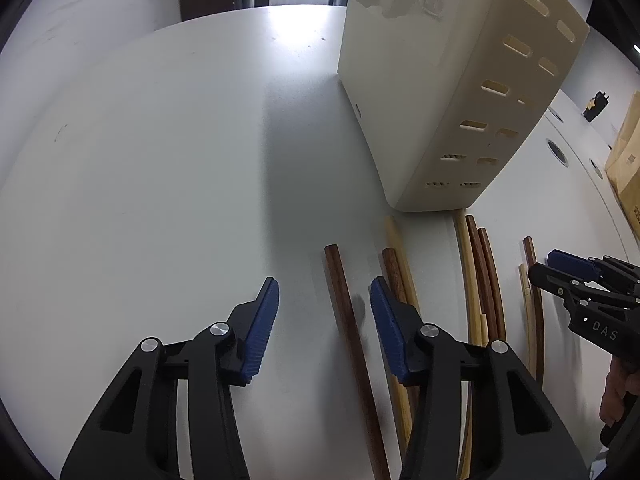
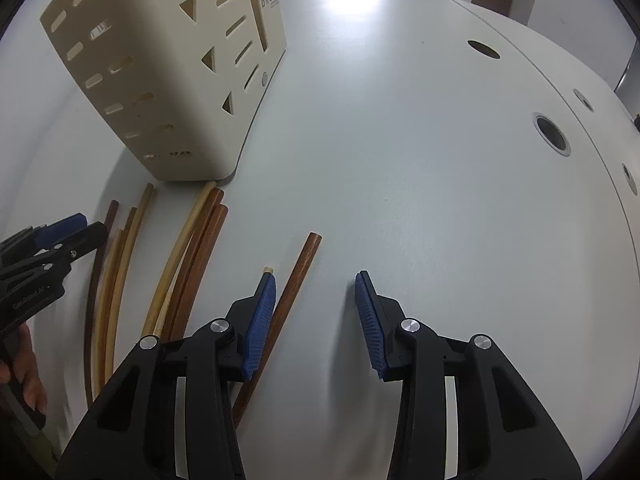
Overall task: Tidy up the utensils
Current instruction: 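Move the right tool down to a brown chopstick and close on it, then lift the brown chopstick upright with the right tool over the cream holder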
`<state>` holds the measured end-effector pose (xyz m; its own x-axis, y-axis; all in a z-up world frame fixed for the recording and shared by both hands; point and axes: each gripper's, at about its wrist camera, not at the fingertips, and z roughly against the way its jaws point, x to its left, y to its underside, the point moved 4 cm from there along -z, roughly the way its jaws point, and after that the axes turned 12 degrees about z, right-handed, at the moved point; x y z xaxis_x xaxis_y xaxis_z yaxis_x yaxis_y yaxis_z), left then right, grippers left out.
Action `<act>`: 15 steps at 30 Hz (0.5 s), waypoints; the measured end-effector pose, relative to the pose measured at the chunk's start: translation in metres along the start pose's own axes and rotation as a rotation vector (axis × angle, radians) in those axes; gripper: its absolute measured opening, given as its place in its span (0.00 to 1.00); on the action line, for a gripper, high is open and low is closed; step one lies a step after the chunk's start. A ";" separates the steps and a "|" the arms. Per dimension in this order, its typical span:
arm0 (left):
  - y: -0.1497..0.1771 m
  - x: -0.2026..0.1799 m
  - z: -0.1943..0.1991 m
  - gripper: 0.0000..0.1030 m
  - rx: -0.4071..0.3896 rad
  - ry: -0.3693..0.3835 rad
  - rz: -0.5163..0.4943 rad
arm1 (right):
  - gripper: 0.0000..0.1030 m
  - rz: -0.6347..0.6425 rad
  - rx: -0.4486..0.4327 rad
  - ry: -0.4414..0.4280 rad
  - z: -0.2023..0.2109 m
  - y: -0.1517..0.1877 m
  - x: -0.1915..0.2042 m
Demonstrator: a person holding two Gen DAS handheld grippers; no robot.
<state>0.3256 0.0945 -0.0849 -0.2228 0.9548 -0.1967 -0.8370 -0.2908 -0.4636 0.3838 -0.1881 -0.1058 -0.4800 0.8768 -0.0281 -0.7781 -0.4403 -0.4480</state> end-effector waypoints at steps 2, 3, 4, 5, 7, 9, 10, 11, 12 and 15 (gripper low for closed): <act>0.001 -0.002 -0.004 0.40 0.011 -0.004 -0.004 | 0.39 0.007 0.002 0.007 0.000 0.000 0.001; 0.000 -0.005 -0.006 0.38 0.010 -0.010 -0.007 | 0.37 0.012 0.002 0.012 0.000 0.000 0.001; 0.000 -0.007 -0.007 0.35 0.006 -0.017 -0.011 | 0.33 0.016 0.003 0.020 0.002 0.002 0.005; 0.000 -0.009 -0.008 0.33 0.003 -0.025 -0.017 | 0.31 0.019 0.003 0.024 0.002 0.002 0.005; -0.001 -0.013 -0.010 0.19 0.003 -0.032 -0.025 | 0.24 0.019 0.002 0.023 0.003 0.003 0.005; -0.003 -0.018 -0.012 0.10 0.003 -0.052 -0.038 | 0.15 0.018 0.003 0.011 0.004 0.005 0.007; -0.003 -0.019 -0.013 0.09 0.006 -0.051 -0.039 | 0.13 0.017 0.002 0.000 0.005 0.005 0.008; -0.004 -0.021 -0.014 0.08 0.007 -0.051 -0.042 | 0.12 0.019 -0.001 -0.007 0.007 0.009 0.013; -0.004 -0.014 -0.011 0.07 0.005 -0.052 -0.046 | 0.10 0.018 -0.005 -0.015 0.008 0.009 0.013; -0.005 -0.013 -0.008 0.07 -0.001 -0.053 -0.048 | 0.07 0.006 -0.018 -0.035 0.008 0.009 0.014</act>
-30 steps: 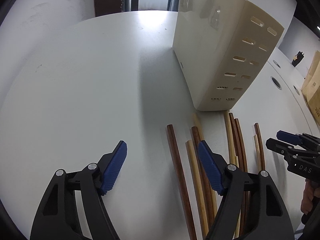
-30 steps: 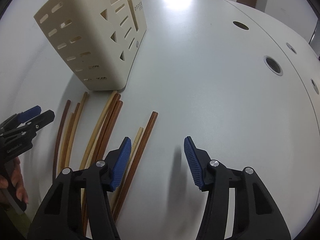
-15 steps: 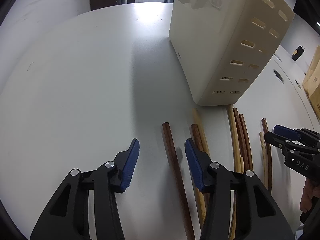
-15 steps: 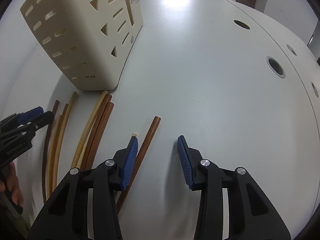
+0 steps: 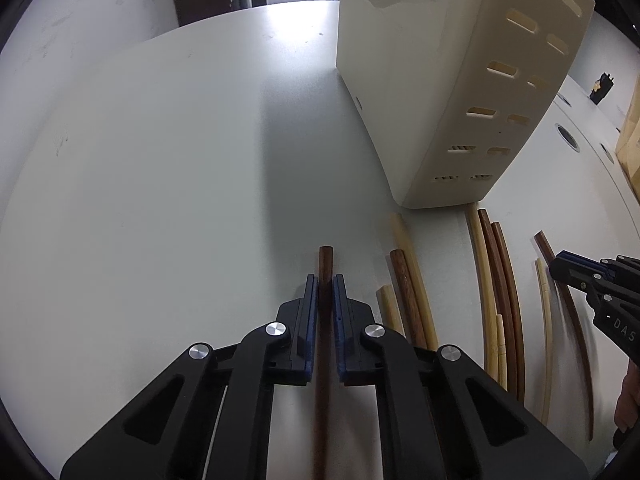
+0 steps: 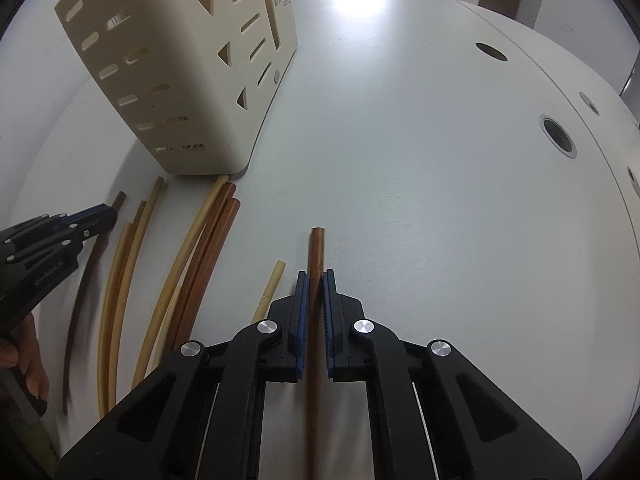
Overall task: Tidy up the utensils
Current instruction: 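Lift the brown chopstick upright with the right tool over the cream holder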
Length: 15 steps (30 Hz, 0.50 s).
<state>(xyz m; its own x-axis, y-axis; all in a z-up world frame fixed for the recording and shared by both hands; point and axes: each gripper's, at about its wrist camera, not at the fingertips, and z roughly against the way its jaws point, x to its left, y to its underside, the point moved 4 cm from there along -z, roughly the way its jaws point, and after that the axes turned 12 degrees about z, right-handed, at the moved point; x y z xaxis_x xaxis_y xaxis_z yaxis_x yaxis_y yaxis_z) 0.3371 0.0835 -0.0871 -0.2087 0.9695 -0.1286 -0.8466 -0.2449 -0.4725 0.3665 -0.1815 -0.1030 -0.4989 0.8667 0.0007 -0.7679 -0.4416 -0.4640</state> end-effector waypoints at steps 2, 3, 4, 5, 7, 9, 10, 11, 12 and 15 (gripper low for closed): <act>0.001 0.002 0.001 0.07 0.000 0.005 0.008 | 0.07 -0.003 -0.011 -0.023 0.002 0.000 0.002; 0.002 0.004 0.005 0.07 -0.008 0.009 0.008 | 0.07 0.001 -0.025 -0.026 0.004 -0.001 0.002; 0.002 0.005 0.009 0.07 -0.022 0.009 0.007 | 0.07 0.006 -0.042 -0.029 0.008 -0.003 0.003; 0.000 0.004 0.015 0.07 -0.042 0.012 0.007 | 0.07 0.010 -0.061 -0.033 0.013 -0.005 0.005; -0.003 0.003 0.027 0.07 -0.076 0.024 0.012 | 0.07 0.016 -0.097 -0.048 0.022 -0.012 0.003; -0.009 -0.002 0.045 0.07 -0.119 0.055 0.000 | 0.07 0.040 -0.146 -0.056 0.036 -0.018 0.008; -0.011 -0.004 0.053 0.07 -0.140 0.071 -0.013 | 0.07 0.057 -0.180 -0.056 0.045 -0.022 0.010; -0.014 -0.007 0.063 0.07 -0.173 0.084 -0.021 | 0.07 0.071 -0.216 -0.058 0.055 -0.026 0.012; -0.017 -0.010 0.070 0.07 -0.193 0.090 -0.024 | 0.07 0.081 -0.247 -0.060 0.063 -0.030 0.014; -0.023 -0.015 0.097 0.07 -0.262 0.125 -0.026 | 0.07 0.101 -0.338 -0.061 0.087 -0.039 0.016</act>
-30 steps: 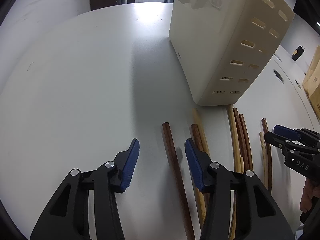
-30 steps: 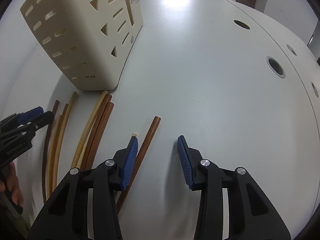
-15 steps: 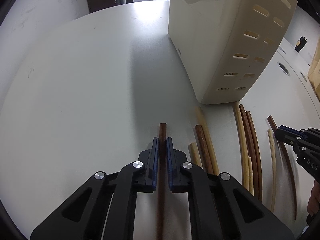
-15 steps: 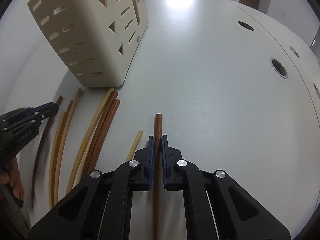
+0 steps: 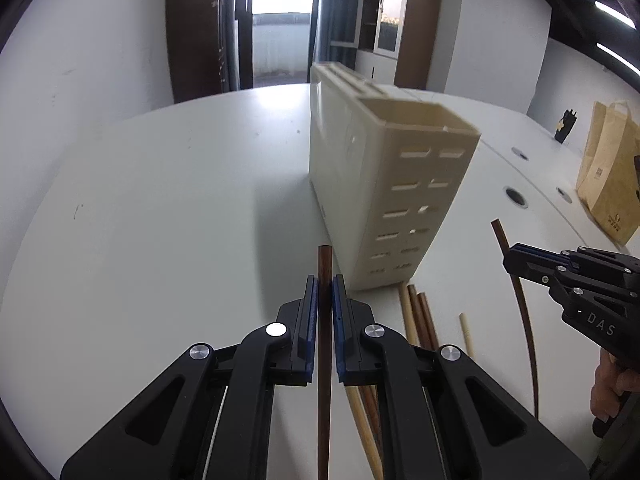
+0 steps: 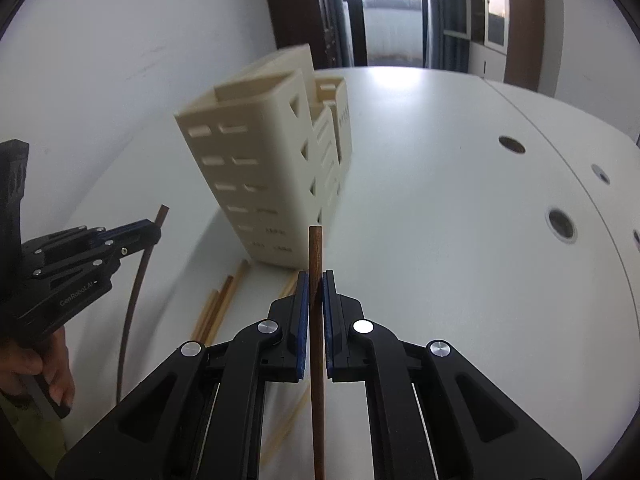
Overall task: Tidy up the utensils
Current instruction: 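Lift the brown chopstick upright with the right tool over the cream holder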
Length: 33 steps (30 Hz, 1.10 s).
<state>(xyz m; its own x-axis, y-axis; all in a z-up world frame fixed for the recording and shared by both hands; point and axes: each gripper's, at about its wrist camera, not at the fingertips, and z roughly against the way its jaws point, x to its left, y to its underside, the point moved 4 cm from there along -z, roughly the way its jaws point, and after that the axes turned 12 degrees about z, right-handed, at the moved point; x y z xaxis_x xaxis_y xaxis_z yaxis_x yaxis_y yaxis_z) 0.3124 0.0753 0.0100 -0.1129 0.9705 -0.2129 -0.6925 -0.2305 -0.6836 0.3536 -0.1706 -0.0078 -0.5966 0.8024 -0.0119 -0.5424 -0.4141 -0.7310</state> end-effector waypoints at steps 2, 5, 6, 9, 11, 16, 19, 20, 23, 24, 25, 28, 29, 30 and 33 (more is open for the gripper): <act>-0.004 -0.001 0.016 0.07 -0.044 0.016 0.002 | 0.07 0.013 -0.048 0.000 0.011 -0.009 0.002; -0.012 -0.007 0.032 0.07 -0.091 0.035 -0.001 | 0.07 0.026 -0.112 0.003 0.024 -0.020 0.000; -0.014 -0.009 0.035 0.07 -0.105 0.040 -0.003 | 0.07 0.032 -0.137 0.008 0.029 -0.025 -0.001; -0.021 -0.017 0.049 0.06 -0.151 0.054 -0.004 | 0.07 0.044 -0.197 0.017 0.040 -0.035 -0.001; -0.025 -0.021 0.056 0.06 -0.173 0.066 0.000 | 0.07 0.041 -0.222 0.009 0.044 -0.039 -0.001; -0.035 -0.034 0.072 0.06 -0.239 0.078 -0.007 | 0.07 0.048 -0.289 -0.002 0.059 -0.052 0.002; -0.046 -0.037 0.085 0.06 -0.295 0.094 -0.003 | 0.07 0.057 -0.341 0.007 0.070 -0.064 0.004; -0.050 -0.035 0.090 0.06 -0.314 0.100 0.000 | 0.07 0.059 -0.359 0.005 0.073 -0.068 0.005; -0.060 -0.042 0.105 0.06 -0.399 0.130 -0.008 | 0.07 0.067 -0.422 0.000 0.084 -0.079 0.006; -0.063 -0.045 0.110 0.06 -0.428 0.132 -0.014 | 0.07 0.068 -0.444 -0.001 0.087 -0.083 0.006; -0.065 -0.047 0.113 0.06 -0.457 0.136 -0.017 | 0.07 0.069 -0.464 -0.001 0.090 -0.087 0.005; -0.071 -0.054 0.120 0.07 -0.514 0.147 -0.021 | 0.07 0.064 -0.521 -0.009 0.096 -0.095 0.002; -0.074 -0.055 0.124 0.06 -0.542 0.149 -0.022 | 0.07 0.059 -0.539 -0.015 0.098 -0.098 0.000; -0.076 -0.057 0.128 0.06 -0.572 0.155 -0.024 | 0.07 0.054 -0.557 -0.020 0.099 -0.099 -0.002; -0.080 -0.063 0.144 0.06 -0.664 0.171 -0.036 | 0.07 0.045 -0.610 -0.021 0.104 -0.105 -0.006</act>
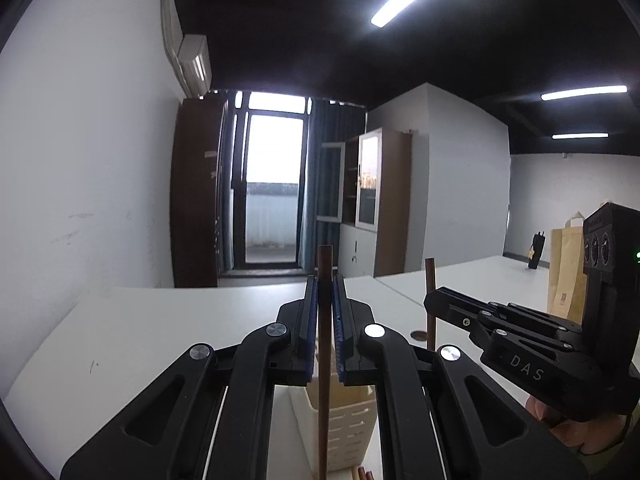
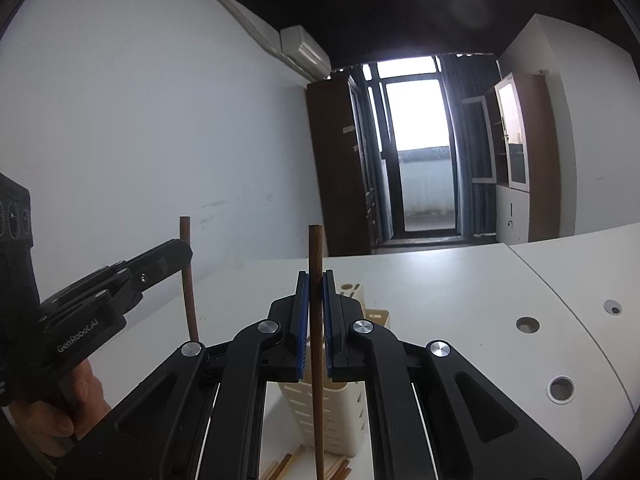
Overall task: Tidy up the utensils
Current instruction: 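Lift the brown chopstick upright with the right tool over the cream holder, then lower the chopstick into the holder and open the right tool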
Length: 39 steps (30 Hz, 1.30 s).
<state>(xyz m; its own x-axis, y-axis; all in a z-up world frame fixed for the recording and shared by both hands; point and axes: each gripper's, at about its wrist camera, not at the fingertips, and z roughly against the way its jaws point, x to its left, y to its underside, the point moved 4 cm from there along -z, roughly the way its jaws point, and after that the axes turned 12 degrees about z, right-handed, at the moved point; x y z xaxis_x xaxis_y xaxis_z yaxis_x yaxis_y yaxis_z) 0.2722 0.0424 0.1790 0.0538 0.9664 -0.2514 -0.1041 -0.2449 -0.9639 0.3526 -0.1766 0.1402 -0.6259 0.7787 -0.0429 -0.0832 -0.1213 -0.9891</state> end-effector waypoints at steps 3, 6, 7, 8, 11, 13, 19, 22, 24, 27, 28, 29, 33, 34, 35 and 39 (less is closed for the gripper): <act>-0.009 -0.006 0.004 0.06 -0.075 0.018 -0.003 | 0.07 0.015 -0.071 0.023 0.006 -0.012 -0.002; -0.017 -0.011 0.009 0.06 -0.159 0.033 -0.006 | 0.07 0.022 -0.140 0.026 0.012 -0.023 -0.004; -0.019 -0.012 0.010 0.06 -0.183 0.035 -0.005 | 0.07 0.022 -0.157 0.020 0.013 -0.027 -0.004; -0.021 -0.014 0.012 0.06 -0.213 0.040 -0.003 | 0.07 0.024 -0.172 0.016 0.014 -0.029 -0.004; -0.027 -0.018 0.018 0.06 -0.302 0.026 -0.012 | 0.07 0.038 -0.226 0.017 0.017 -0.036 -0.004; -0.030 -0.023 0.026 0.06 -0.360 0.033 -0.011 | 0.07 0.040 -0.257 0.009 0.018 -0.039 -0.005; -0.037 -0.026 0.030 0.06 -0.470 0.076 0.022 | 0.07 0.035 -0.336 0.018 0.017 -0.044 -0.012; -0.035 -0.026 0.022 0.06 -0.482 0.091 0.038 | 0.07 0.023 -0.381 0.017 0.018 -0.046 -0.017; -0.031 -0.027 0.013 0.06 -0.468 0.100 0.043 | 0.07 0.026 -0.402 0.020 0.015 -0.047 -0.020; -0.022 -0.024 -0.007 0.07 -0.424 0.097 0.040 | 0.07 0.026 -0.399 0.008 0.003 -0.044 -0.022; -0.018 -0.023 -0.014 0.07 -0.404 0.092 0.039 | 0.07 0.027 -0.381 0.003 -0.003 -0.042 -0.023; -0.014 -0.022 -0.022 0.07 -0.385 0.082 0.039 | 0.07 0.025 -0.365 -0.001 -0.008 -0.040 -0.023; 0.001 -0.017 -0.039 0.07 -0.320 0.057 0.030 | 0.07 0.045 -0.298 -0.008 -0.025 -0.031 -0.021; 0.004 -0.015 -0.040 0.07 -0.302 0.058 0.030 | 0.07 0.046 -0.281 -0.014 -0.028 -0.028 -0.022; 0.006 -0.014 -0.043 0.07 -0.286 0.056 0.033 | 0.07 0.047 -0.264 -0.019 -0.031 -0.025 -0.022; 0.016 -0.001 -0.055 0.07 -0.193 0.064 0.051 | 0.07 0.048 -0.220 -0.030 -0.035 -0.015 -0.020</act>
<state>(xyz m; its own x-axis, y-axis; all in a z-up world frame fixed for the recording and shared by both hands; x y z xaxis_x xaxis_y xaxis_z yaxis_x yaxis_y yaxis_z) 0.3252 0.0329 0.1592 0.1172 0.9468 -0.2996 0.0837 -0.3100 -0.9470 0.3941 -0.1686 0.1512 -0.6481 0.7563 -0.0896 0.1160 -0.0183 -0.9931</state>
